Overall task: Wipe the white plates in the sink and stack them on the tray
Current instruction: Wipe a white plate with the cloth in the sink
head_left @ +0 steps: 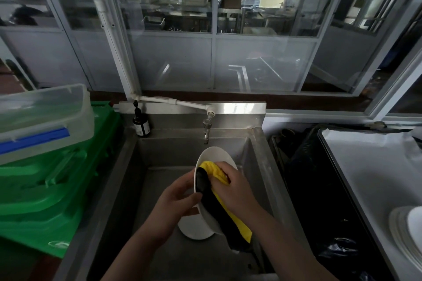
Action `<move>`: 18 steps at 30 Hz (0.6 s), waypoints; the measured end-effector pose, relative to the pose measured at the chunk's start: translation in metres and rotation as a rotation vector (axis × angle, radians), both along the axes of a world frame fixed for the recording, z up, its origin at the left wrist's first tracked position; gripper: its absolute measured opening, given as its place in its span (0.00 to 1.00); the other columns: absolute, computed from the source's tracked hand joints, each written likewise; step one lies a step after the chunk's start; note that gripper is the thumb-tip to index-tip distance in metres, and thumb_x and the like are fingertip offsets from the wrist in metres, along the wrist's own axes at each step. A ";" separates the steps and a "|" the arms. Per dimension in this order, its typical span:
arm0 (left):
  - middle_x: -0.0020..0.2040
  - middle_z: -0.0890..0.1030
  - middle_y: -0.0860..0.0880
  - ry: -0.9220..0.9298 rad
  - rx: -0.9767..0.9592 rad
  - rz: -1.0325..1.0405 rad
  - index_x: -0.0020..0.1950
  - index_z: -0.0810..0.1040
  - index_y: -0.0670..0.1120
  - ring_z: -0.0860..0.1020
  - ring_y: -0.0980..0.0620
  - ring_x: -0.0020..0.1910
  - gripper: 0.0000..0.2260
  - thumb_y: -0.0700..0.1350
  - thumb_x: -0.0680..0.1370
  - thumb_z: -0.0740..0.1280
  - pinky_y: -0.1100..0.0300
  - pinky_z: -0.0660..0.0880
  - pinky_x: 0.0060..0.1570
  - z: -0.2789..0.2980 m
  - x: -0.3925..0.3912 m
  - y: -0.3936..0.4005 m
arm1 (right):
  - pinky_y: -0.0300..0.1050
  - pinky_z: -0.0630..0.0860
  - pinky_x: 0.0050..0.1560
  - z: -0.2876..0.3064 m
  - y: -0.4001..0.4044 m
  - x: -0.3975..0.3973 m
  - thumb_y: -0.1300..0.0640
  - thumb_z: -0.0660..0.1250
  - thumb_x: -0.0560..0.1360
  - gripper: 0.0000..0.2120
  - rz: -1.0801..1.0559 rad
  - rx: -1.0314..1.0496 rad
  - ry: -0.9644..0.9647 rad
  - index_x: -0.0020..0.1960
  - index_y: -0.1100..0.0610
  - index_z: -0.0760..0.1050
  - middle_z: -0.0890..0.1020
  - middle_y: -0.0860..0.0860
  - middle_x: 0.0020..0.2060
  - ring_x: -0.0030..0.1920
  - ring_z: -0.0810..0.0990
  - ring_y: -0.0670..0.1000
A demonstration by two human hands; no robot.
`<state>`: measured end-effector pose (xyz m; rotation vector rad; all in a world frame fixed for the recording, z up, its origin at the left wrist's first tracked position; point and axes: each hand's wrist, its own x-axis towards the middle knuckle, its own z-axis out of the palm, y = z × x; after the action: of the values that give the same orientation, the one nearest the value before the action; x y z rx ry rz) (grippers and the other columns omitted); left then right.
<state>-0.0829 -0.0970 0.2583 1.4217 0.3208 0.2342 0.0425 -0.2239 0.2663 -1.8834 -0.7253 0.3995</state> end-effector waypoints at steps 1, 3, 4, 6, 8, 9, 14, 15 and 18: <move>0.66 0.80 0.51 -0.006 -0.004 0.004 0.68 0.77 0.58 0.80 0.47 0.63 0.23 0.41 0.74 0.69 0.51 0.80 0.52 -0.001 0.000 -0.001 | 0.52 0.79 0.54 0.000 -0.001 -0.001 0.38 0.63 0.78 0.09 0.005 0.016 0.014 0.52 0.40 0.76 0.81 0.41 0.45 0.48 0.80 0.43; 0.66 0.80 0.51 -0.017 -0.014 0.012 0.68 0.77 0.57 0.80 0.47 0.63 0.23 0.40 0.74 0.69 0.51 0.80 0.53 -0.003 0.000 -0.002 | 0.52 0.79 0.54 0.000 -0.002 0.000 0.40 0.64 0.78 0.07 0.021 0.028 0.022 0.52 0.40 0.77 0.82 0.41 0.46 0.49 0.80 0.43; 0.66 0.81 0.50 -0.020 -0.014 0.014 0.68 0.77 0.57 0.80 0.47 0.63 0.24 0.40 0.74 0.69 0.51 0.80 0.53 -0.003 0.000 -0.004 | 0.52 0.79 0.55 0.000 -0.003 0.001 0.42 0.65 0.78 0.06 0.037 0.023 0.021 0.52 0.40 0.77 0.82 0.41 0.46 0.49 0.80 0.43; 0.64 0.81 0.50 -0.025 -0.017 0.023 0.68 0.78 0.57 0.81 0.47 0.61 0.24 0.43 0.73 0.71 0.51 0.80 0.51 -0.003 -0.001 -0.006 | 0.52 0.79 0.56 -0.001 -0.007 0.004 0.45 0.65 0.78 0.06 0.077 -0.005 0.022 0.54 0.40 0.77 0.82 0.41 0.48 0.50 0.80 0.42; 0.62 0.82 0.49 -0.029 -0.036 0.053 0.66 0.79 0.58 0.82 0.46 0.59 0.23 0.45 0.72 0.72 0.52 0.81 0.49 -0.004 -0.001 -0.007 | 0.50 0.79 0.56 -0.001 -0.010 0.005 0.43 0.65 0.77 0.07 0.122 -0.055 0.017 0.55 0.38 0.76 0.81 0.40 0.49 0.51 0.80 0.42; 0.62 0.83 0.48 -0.029 -0.049 0.071 0.65 0.79 0.58 0.82 0.45 0.59 0.22 0.44 0.72 0.71 0.51 0.81 0.49 -0.004 -0.002 -0.006 | 0.49 0.79 0.56 -0.001 -0.012 0.004 0.41 0.65 0.77 0.08 0.144 -0.074 0.007 0.55 0.38 0.76 0.81 0.40 0.49 0.50 0.80 0.41; 0.62 0.83 0.46 -0.028 -0.098 0.127 0.65 0.80 0.58 0.82 0.42 0.60 0.21 0.44 0.73 0.71 0.36 0.78 0.57 -0.008 -0.003 0.000 | 0.48 0.79 0.55 -0.003 -0.016 0.002 0.40 0.64 0.77 0.12 0.207 -0.140 -0.073 0.58 0.42 0.76 0.81 0.40 0.50 0.51 0.80 0.41; 0.62 0.83 0.46 -0.031 -0.102 0.129 0.64 0.80 0.58 0.82 0.42 0.59 0.22 0.45 0.72 0.73 0.37 0.79 0.56 -0.008 -0.002 0.000 | 0.48 0.79 0.55 -0.005 -0.017 0.003 0.41 0.65 0.77 0.12 0.213 -0.146 -0.074 0.58 0.42 0.76 0.81 0.41 0.50 0.51 0.80 0.41; 0.61 0.83 0.46 -0.036 -0.121 0.164 0.63 0.81 0.57 0.82 0.42 0.58 0.22 0.44 0.70 0.73 0.40 0.81 0.52 -0.011 -0.001 -0.002 | 0.49 0.79 0.55 -0.009 -0.021 0.006 0.42 0.65 0.77 0.10 0.228 -0.169 -0.096 0.57 0.42 0.76 0.81 0.41 0.50 0.51 0.80 0.41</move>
<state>-0.0837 -0.0986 0.2472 1.2717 0.4162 0.3675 0.0482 -0.2450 0.2576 -1.9951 -1.0021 0.5312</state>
